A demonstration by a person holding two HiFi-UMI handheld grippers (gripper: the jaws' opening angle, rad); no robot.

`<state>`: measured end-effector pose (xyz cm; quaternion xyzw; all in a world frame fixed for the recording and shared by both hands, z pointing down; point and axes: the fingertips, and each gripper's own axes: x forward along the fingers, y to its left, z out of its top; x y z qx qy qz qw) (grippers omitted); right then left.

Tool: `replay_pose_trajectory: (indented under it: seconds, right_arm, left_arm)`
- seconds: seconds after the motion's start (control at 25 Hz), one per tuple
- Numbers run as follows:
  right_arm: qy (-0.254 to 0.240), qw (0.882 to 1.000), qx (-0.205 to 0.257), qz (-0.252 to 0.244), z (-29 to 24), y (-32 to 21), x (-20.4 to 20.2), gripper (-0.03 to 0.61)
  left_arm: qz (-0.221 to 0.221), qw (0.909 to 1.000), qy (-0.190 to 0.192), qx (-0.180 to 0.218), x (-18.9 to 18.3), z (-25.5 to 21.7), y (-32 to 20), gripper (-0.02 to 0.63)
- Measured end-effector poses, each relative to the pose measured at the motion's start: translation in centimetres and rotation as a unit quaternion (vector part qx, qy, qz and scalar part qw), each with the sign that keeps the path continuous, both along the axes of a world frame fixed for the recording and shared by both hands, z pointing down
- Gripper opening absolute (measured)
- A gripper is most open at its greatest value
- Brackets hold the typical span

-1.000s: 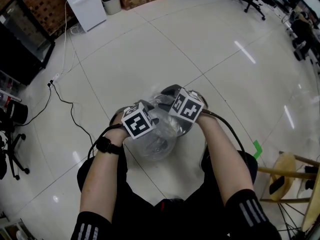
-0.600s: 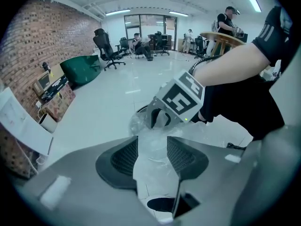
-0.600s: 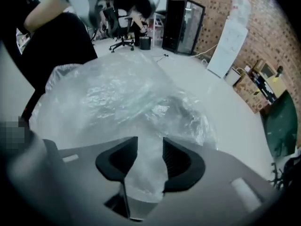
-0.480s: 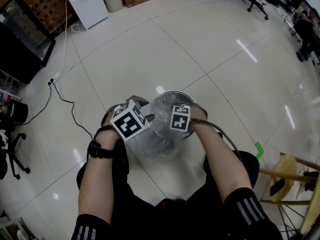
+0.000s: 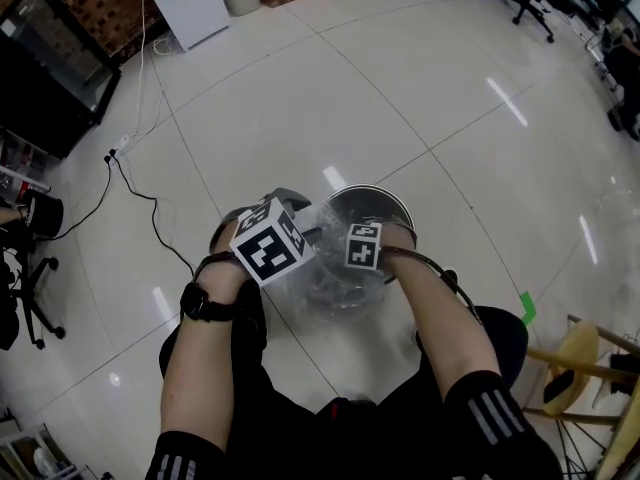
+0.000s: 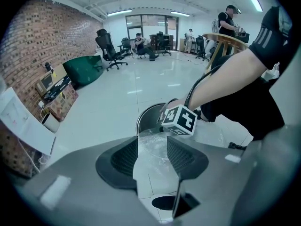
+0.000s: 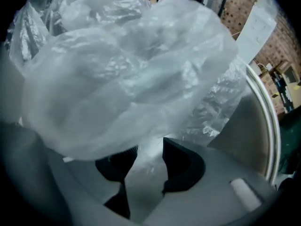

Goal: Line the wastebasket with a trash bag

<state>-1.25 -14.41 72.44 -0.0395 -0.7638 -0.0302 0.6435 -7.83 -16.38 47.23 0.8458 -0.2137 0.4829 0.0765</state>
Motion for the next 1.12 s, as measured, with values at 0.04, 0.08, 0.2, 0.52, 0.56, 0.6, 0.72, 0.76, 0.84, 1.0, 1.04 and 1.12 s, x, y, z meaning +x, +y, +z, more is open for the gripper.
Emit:
replay_pose_trajectory:
  seconds: [0.04,0.08,0.2,0.52,0.56,0.6,0.72,0.76,0.84,1.0,1.04,1.12]
  right_arm:
    - [-0.001,1.000,-0.002,0.002,0.6,0.0,-0.1,0.176]
    - [-0.003,1.000,-0.003,0.005,1.0,-0.1,-0.2,0.176]
    - [-0.015,1.000,-0.005,0.013,0.5,-0.6,-0.4,0.176]
    - [-0.069,0.995,0.046,0.051,-9.5,-4.3,0.9,0.176]
    - [-0.086,0.993,0.047,0.069,-11.3,-4.6,1.2,0.176]
    - [-0.108,0.989,0.043,0.091,-13.1,-4.8,1.4,0.176]
    - [-0.166,0.969,-0.025,0.179,-17.3,-3.5,1.8,0.176]
    - [-0.177,0.960,-0.062,0.209,-18.1,-2.7,1.8,0.178]
    - [-0.190,0.940,-0.128,0.253,-18.7,-0.7,1.8,0.178]
    - [-0.185,0.928,-0.174,0.272,-16.7,1.7,1.5,0.181]
    - [-0.177,0.930,-0.174,0.271,-15.8,1.9,1.5,0.181]
    - [-0.162,0.932,-0.180,0.268,-14.1,2.5,1.4,0.186]
  left_arm:
    - [-0.001,1.0000,-0.001,0.000,-0.2,0.1,-0.1,0.187]
    - [-0.002,1.0000,-0.002,0.000,-0.4,0.2,-0.3,0.187]
    - [-0.001,1.0000,-0.002,0.003,-0.5,0.0,-0.8,0.187]
    - [0.005,0.9998,-0.002,0.018,-0.6,-1.0,-1.4,0.187]
    - [0.006,0.9998,-0.004,0.020,-0.6,-1.1,-1.3,0.187]
    - [0.008,0.9997,-0.006,0.021,-0.6,-1.2,-1.3,0.187]
    - [0.011,0.9995,-0.004,0.030,-0.4,-1.8,-1.2,0.187]
    - [0.012,0.9994,-0.002,0.033,-0.3,-2.1,-1.2,0.187]
    - [0.016,0.9993,0.001,0.035,-0.2,-2.4,-1.2,0.187]
    - [0.019,0.9995,-0.001,0.025,0.1,-1.7,-0.7,0.187]
    - [0.019,0.9996,-0.003,0.022,0.1,-1.4,-0.5,0.187]
    - [0.019,0.9997,-0.005,0.017,0.0,-1.0,-0.2,0.187]
